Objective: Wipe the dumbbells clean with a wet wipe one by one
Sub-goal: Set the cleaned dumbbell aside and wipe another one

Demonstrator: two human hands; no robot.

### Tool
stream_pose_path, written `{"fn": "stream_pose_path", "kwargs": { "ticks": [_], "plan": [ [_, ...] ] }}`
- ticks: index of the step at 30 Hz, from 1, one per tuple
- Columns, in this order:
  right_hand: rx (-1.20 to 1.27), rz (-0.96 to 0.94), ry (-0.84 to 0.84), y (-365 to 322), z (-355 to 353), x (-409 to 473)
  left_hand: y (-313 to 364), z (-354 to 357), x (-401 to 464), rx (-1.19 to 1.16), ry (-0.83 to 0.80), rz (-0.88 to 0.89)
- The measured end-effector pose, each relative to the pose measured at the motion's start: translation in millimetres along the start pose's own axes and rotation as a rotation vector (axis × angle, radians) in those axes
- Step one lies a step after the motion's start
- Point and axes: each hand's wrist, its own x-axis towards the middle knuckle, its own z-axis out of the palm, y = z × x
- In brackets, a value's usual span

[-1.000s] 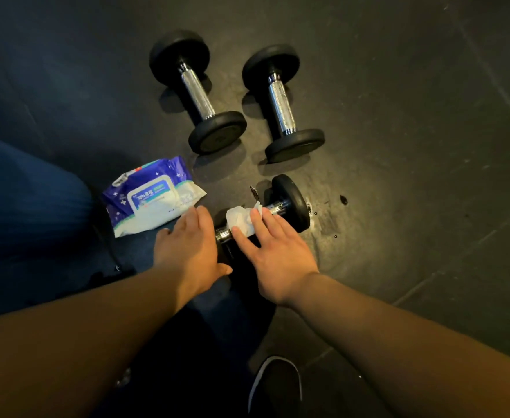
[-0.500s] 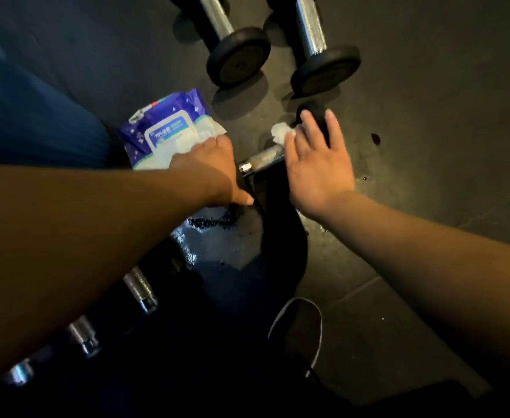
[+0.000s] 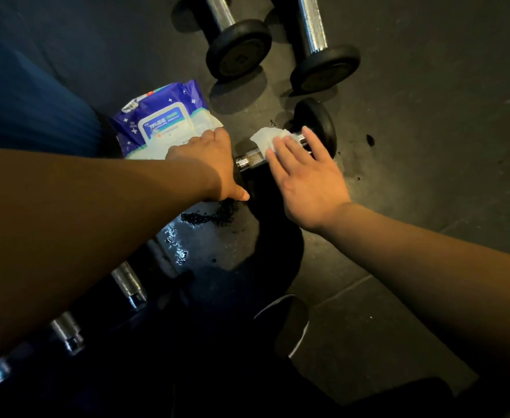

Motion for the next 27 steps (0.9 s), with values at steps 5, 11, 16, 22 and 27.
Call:
{"fn": "stream_pose_path", "kwargs": {
  "ticks": [5,11,16,22,27],
  "plan": [
    [-0.127,0.08,-0.039,20.6,1.0,3.8,-5.3,0.9,0.4,0.004,0.009,0.01],
    [0.066,0.092,0.054,-17.1,1.5,-1.1,-5.4,9.3,0.1,-0.01,0.063,0.038],
    [0.053,0.21,0.046,-9.3,7.2,-0.3,-8.6,10.5,1.6,0.001,0.065,0.05],
    [0.212,0.211,-0.089,-30.8,6.7,-20.0,-3.0,4.1,-4.1,0.002,0.062,0.045],
    [1.039,0.614,0.249,-72.9,6.2,2.7,-4.1,6.9,0.4,-0.013,0.049,0.053]
  ]
}}
